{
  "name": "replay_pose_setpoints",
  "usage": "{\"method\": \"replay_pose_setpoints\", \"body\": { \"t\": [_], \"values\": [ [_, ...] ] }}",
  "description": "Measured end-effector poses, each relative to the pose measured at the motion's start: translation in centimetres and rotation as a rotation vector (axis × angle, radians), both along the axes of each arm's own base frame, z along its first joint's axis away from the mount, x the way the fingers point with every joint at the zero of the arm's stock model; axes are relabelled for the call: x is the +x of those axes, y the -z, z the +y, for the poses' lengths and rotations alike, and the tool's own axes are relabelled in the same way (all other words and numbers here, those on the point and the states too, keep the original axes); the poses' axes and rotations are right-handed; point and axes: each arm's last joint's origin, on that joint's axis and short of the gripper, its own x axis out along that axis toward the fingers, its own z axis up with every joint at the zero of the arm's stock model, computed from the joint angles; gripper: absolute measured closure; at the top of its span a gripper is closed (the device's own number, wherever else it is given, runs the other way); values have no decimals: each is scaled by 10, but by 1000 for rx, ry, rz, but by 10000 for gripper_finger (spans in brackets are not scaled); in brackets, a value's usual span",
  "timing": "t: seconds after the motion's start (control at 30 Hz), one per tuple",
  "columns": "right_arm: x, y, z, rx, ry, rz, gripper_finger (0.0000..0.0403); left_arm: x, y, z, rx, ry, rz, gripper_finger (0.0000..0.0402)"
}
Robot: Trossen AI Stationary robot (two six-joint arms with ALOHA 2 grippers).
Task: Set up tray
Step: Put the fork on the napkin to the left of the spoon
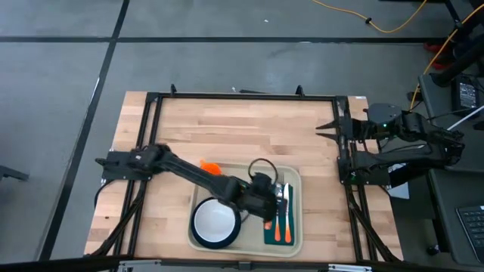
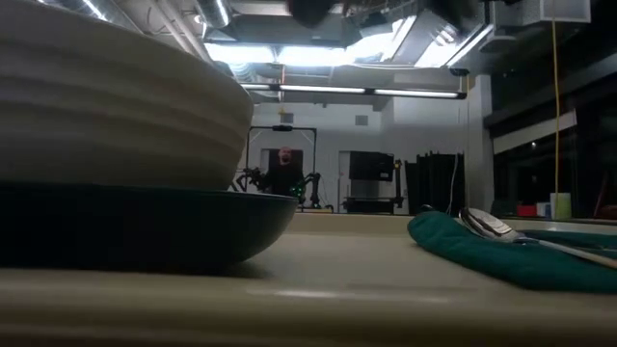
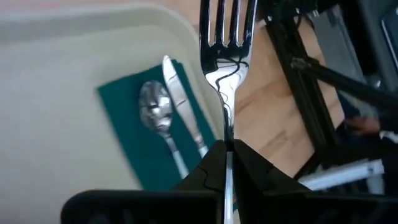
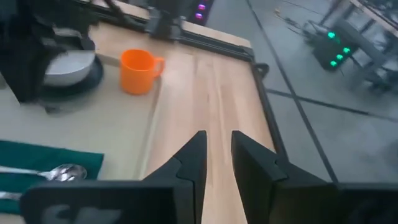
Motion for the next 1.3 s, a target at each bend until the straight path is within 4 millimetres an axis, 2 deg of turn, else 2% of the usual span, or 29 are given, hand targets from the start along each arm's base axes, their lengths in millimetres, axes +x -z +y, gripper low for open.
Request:
{"method": "replay_pose_setpoints", "body": {
  "t": [0.23, 0.4, 0.63, 1.03, 1.3],
  "values": [
    [-3, 1, 1, -43, -48, 21, 323, 40, 48, -16, -91, -121, 3, 399],
    [-11, 5, 2, -86, -72, 63, 323, 42, 70, -27, -129, -183, 63, 399],
    [-21, 5, 2, -114, -84, 63, 323, 24, 78, -37, -159, -243, 201, 399],
    [-23, 4, 2, -131, -91, 55, 323, 30, 80, -25, -153, -256, 201, 399],
    [-23, 4, 2, -133, -91, 57, 323, 39, 93, -17, -168, -224, 169, 399]
  ]
}}
